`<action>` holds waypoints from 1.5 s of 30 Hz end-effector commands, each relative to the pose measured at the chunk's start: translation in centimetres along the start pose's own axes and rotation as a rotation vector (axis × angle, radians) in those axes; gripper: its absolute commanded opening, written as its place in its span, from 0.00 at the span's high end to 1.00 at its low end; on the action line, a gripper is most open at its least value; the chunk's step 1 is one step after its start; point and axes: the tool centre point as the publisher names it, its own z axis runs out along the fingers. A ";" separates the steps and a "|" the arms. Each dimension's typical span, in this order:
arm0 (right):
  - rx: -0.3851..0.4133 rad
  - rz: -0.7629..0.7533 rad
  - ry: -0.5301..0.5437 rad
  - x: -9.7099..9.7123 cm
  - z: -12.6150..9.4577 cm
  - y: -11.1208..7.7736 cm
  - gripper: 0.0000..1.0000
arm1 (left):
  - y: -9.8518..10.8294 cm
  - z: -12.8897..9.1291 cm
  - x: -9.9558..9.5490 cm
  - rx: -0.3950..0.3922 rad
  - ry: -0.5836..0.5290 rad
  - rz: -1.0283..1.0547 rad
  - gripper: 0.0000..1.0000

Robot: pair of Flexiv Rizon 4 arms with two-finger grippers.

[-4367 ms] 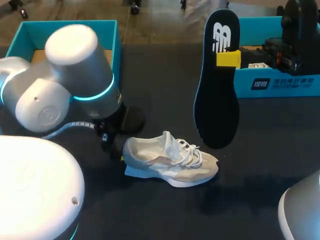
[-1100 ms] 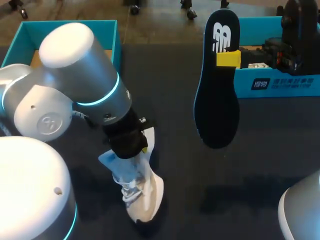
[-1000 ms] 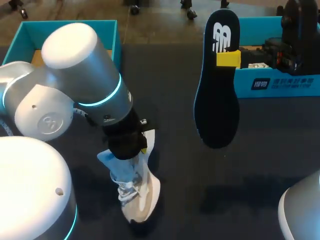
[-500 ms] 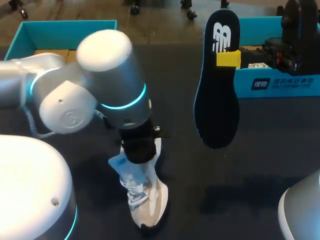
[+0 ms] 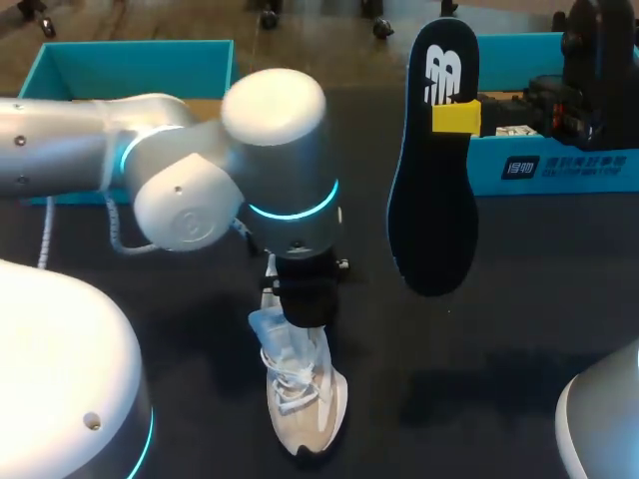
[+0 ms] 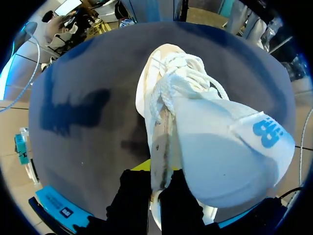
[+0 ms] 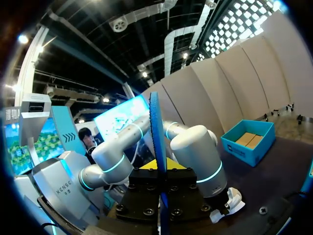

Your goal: Take the shoe out of the shoebox, open the shoe tongue, remove and reinsert the insole, then place the shoe into the shoebox

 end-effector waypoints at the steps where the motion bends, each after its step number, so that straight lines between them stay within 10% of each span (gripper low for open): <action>1: 0.003 0.001 0.002 -0.3 0.3 0.1 1.00 | 0.6 1.4 -1.3 0.009 0.038 0.014 1.00; 11: 0.003 0.001 0.002 -0.3 0.3 0.1 1.00 | 1.5 2.8 -2.2 0.025 0.035 0.031 1.00; 15: 0.003 0.001 0.002 -0.3 0.3 0.1 1.00 | 1.6 3.0 -2.5 0.028 0.027 0.041 0.57; 19: 0.003 0.001 0.002 -0.3 0.3 0.1 1.00 | 1.9 2.6 -2.6 0.024 0.007 0.047 0.44; 22: 0.003 0.001 0.002 -0.3 0.3 0.1 1.00 | 2.3 1.6 -2.6 0.017 -0.032 0.045 0.00; 35: 0.003 0.001 0.002 -0.3 0.3 0.1 1.00 | 4.2 -9.5 -0.3 -0.058 -0.445 -0.018 0.00; 40: 0.003 0.001 0.002 -0.3 0.3 0.1 1.00 | 5.7 -13.3 0.6 0.011 -0.803 0.044 0.00; 45: 0.003 0.001 0.002 -0.3 0.3 0.1 1.00 | 5.7 -13.3 0.6 0.011 -0.803 0.044 0.00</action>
